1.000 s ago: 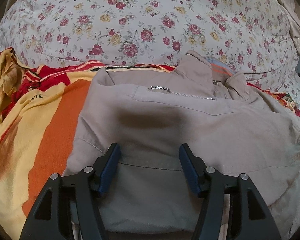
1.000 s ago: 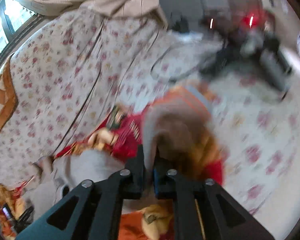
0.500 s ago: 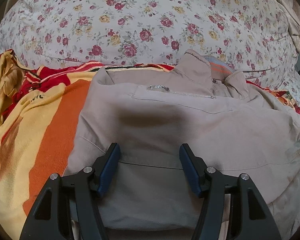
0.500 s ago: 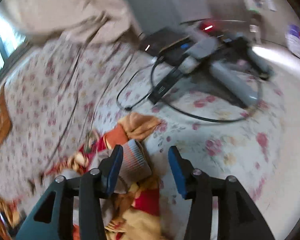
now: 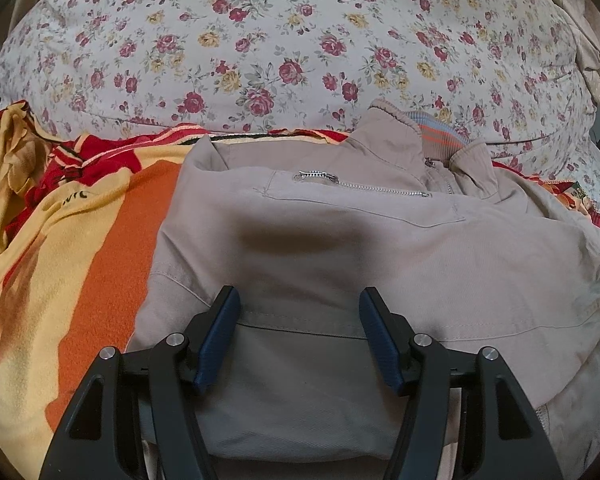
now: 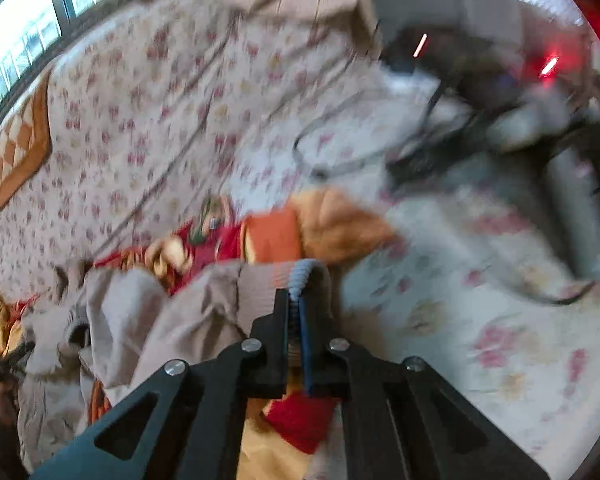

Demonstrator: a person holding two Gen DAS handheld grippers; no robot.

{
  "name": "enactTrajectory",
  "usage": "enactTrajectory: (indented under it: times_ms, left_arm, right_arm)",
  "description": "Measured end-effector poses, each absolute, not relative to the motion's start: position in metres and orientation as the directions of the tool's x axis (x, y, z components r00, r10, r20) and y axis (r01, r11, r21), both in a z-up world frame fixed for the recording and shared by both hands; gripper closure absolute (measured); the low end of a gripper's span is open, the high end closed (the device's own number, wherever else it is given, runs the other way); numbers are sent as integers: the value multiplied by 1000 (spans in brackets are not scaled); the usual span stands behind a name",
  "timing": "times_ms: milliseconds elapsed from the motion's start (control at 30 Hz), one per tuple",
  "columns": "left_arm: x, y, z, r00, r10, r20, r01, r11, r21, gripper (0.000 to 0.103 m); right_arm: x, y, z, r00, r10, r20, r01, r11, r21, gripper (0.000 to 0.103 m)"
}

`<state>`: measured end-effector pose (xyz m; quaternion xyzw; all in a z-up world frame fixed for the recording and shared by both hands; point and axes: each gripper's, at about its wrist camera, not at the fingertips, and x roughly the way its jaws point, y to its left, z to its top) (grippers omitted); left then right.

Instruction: Fold large clothes

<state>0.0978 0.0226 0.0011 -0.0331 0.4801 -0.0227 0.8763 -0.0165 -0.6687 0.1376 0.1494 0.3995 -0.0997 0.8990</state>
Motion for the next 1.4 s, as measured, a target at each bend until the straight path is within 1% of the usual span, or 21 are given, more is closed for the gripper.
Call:
enactTrajectory:
  times_ms: [67, 167, 233, 300, 367, 433, 567, 667, 733, 833, 900, 1000, 1067, 1133, 1200, 1233, 1267, 1300, 1333, 1367, 1400]
  left_arm:
    - [98, 23, 1, 539, -75, -839, 6, 996, -85, 47]
    - [96, 24, 3, 546, -75, -834, 1, 996, -89, 47]
    - [92, 24, 8, 570, -73, -819, -4, 996, -91, 47]
    - [86, 27, 16, 593, -71, -802, -11, 995, -96, 47]
    - [81, 32, 27, 615, -64, -786, -15, 996, -93, 47]
    - [75, 41, 43, 638, -51, -769, -22, 996, -84, 47]
    - [69, 73, 75, 633, -1, -774, -83, 994, -69, 47]
    - [63, 103, 91, 626, 25, -780, -154, 984, -92, 47]
    - [59, 125, 95, 631, 42, -774, -213, 970, -120, 47]
    - [52, 145, 88, 645, 100, -757, -291, 949, -123, 47]
    - [54, 151, 84, 626, 116, -771, -328, 937, -124, 47]
    - [54, 151, 82, 637, 118, -761, -323, 938, -125, 47]
    - [56, 145, 79, 635, 96, -766, -289, 950, -121, 47]
    - [57, 141, 79, 639, 73, -766, -267, 955, -132, 47]
    - [57, 137, 81, 649, 63, -758, -251, 958, -135, 47]
    - [57, 134, 82, 657, 55, -752, -240, 961, -139, 47]
    - [58, 131, 83, 662, 47, -748, -228, 964, -141, 47]
    - [58, 128, 84, 667, 39, -744, -216, 966, -143, 47]
    - [58, 124, 85, 673, 27, -739, -200, 969, -147, 47]
    - [58, 120, 87, 681, 17, -732, -186, 971, -151, 47]
    - [56, 115, 90, 697, -10, -717, -158, 973, -168, 47]
  right_arm:
    - [-33, -679, 170, 695, -160, -701, 369, 916, 156, 99]
    - [-58, -694, 211, 644, -356, -677, 558, 824, 97, 99]
    - [-60, -683, 222, 640, -374, -671, 560, 825, 74, 100]
    - [-54, -657, 231, 666, -331, -668, 501, 863, 72, 100]
    - [-40, -621, 235, 694, -240, -678, 418, 902, 109, 100]
    - [-23, -585, 235, 703, -177, -689, 346, 931, 114, 100]
    - [19, -485, 221, 699, 3, -715, 141, 980, 142, 100]
    - [49, -392, 212, 691, 113, -714, -33, 992, 125, 100]
    - [65, -325, 207, 680, 199, -705, -147, 980, 135, 100]
    - [79, -243, 201, 656, 294, -695, -274, 951, 144, 100]
    - [88, -185, 190, 620, 360, -697, -345, 923, 170, 100]
    - [91, -126, 166, 578, 408, -707, -406, 895, 185, 100]
    - [95, -100, 135, 561, 389, -731, -400, 900, 172, 100]
    - [94, -96, 106, 542, 350, -763, -369, 916, 158, 99]
    - [89, -104, 84, 487, 350, -800, -357, 916, 184, 95]
    - [81, -114, 80, 462, 369, -806, -356, 910, 212, 90]
    - [78, -121, 80, 457, 368, -810, -353, 911, 215, 73]
    - [72, -130, 82, 464, 362, -808, -352, 913, 207, 50]
    - [62, -142, 88, 483, 353, -801, -356, 915, 188, 43]
    - [47, -158, 93, 509, 335, -793, -373, 916, 148, 39]
    - [41, -168, 94, 515, 313, -798, -381, 917, 114, 39]
